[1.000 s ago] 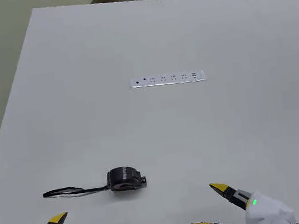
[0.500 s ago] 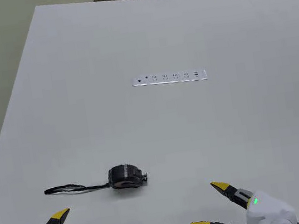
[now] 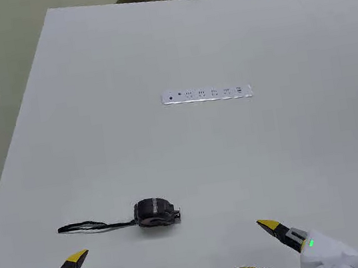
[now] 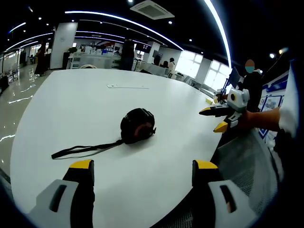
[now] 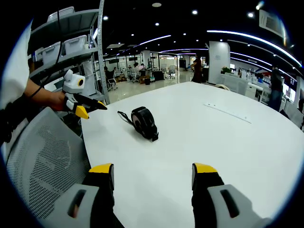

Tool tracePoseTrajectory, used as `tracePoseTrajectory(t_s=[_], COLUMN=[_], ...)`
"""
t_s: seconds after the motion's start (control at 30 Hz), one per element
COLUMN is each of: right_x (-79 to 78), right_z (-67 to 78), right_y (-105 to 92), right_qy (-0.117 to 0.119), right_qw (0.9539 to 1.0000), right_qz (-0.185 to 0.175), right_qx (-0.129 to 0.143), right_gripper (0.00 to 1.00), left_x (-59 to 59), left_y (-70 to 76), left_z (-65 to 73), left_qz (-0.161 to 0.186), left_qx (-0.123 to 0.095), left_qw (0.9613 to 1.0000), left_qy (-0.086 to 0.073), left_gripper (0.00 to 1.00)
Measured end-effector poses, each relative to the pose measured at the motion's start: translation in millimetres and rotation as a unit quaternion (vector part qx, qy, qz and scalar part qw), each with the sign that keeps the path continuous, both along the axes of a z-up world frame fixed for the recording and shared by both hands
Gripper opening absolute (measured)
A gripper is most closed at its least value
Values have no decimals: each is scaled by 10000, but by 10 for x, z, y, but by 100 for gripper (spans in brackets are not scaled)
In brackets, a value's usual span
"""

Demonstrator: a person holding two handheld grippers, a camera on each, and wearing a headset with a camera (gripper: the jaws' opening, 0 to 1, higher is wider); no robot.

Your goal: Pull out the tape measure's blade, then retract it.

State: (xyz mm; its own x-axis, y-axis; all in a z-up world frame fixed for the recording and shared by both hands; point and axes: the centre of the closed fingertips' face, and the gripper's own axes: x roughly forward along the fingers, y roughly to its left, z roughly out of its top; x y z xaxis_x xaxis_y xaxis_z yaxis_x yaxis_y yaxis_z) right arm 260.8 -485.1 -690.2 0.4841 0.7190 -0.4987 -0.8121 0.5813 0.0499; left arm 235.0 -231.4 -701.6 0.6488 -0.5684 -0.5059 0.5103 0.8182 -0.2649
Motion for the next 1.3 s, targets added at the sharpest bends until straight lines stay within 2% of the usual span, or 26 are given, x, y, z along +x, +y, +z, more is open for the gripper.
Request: tracePoseTrajectory(t_s=[0.57, 0.93, 1.3], right_x=[32, 131, 222], right_z=[5, 4, -12], right_y=[30, 105, 210], right_qy=[16, 31, 26], right_qw=[9999, 9996, 9992], right_qz=[98, 269, 403], right_qx=[28, 32, 70], right_gripper=[65, 64, 64], left_x=[26, 146, 240], left_y=[-19, 10, -1], left_z=[-14, 30, 29], left_qz=[-165, -304, -516], left_qx=[66, 94, 116], left_qw=[9998, 9995, 9986], left_qy=[-3, -85, -85], left_gripper=[84, 84, 83])
